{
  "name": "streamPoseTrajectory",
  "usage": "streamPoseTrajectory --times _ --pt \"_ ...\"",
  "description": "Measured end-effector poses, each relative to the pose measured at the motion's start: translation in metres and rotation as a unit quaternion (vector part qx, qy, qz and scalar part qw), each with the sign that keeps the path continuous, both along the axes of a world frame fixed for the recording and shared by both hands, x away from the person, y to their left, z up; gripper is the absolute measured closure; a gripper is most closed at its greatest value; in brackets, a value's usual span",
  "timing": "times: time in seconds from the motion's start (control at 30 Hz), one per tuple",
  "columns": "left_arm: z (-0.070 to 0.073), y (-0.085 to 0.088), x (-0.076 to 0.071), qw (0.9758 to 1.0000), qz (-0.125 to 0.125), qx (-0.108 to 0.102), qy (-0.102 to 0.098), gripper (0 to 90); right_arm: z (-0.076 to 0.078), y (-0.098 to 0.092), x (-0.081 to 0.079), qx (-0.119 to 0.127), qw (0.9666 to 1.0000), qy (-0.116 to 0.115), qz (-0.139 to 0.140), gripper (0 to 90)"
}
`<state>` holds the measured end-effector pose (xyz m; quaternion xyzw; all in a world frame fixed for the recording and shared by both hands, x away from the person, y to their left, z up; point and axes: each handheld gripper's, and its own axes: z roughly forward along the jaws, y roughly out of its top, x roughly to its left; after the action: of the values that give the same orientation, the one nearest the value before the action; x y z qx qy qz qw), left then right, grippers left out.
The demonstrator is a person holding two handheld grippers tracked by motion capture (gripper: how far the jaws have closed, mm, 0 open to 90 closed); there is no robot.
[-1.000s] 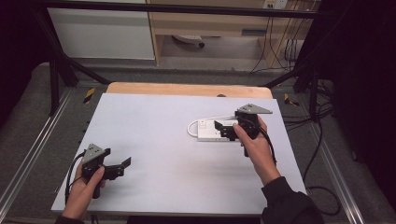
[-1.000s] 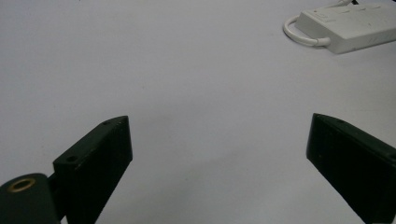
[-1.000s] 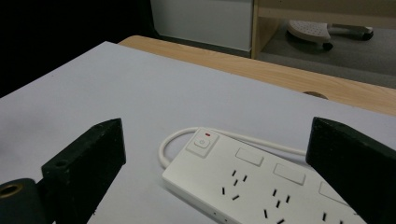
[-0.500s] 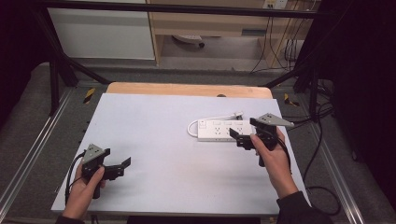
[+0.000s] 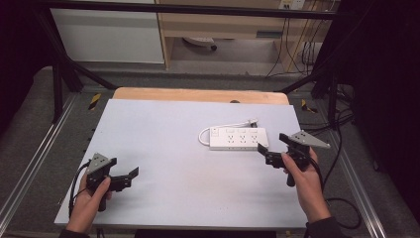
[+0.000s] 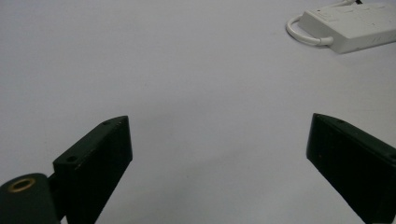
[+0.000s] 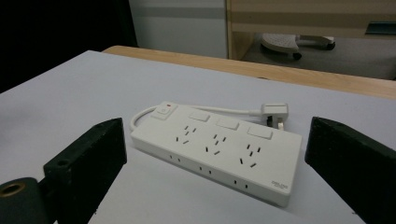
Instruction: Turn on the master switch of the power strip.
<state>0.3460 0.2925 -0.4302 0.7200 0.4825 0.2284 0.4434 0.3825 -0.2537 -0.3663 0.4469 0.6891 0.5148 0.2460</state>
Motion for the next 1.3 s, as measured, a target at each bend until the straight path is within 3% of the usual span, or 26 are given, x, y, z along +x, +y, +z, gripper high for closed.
streamPoseTrajectory --times 0.3,0.8,1.03,1.3 --pt "0.0 0.001 0.0 1.0 0.001 0.0 0.0 6.9 -0.013 -0.021 -0.012 0.002 0.9997 -0.005 -0.022 6.2" --pt "0.001 0.001 -0.001 1.0 0.003 -0.002 0.0 7.0 -0.049 -0.04 -0.027 0.005 0.9989 0.016 -0.043 6.3" --pt "0.001 0.001 -0.003 1.0 0.003 -0.004 0.0 6.9 -0.06 -0.036 -0.029 -0.007 0.9989 0.024 -0.039 6.2" --pt "0.001 0.0 -0.002 1.0 0.002 -0.003 -0.001 7.0 -0.082 -0.015 -0.026 -0.051 0.997 0.056 -0.011 6.1"
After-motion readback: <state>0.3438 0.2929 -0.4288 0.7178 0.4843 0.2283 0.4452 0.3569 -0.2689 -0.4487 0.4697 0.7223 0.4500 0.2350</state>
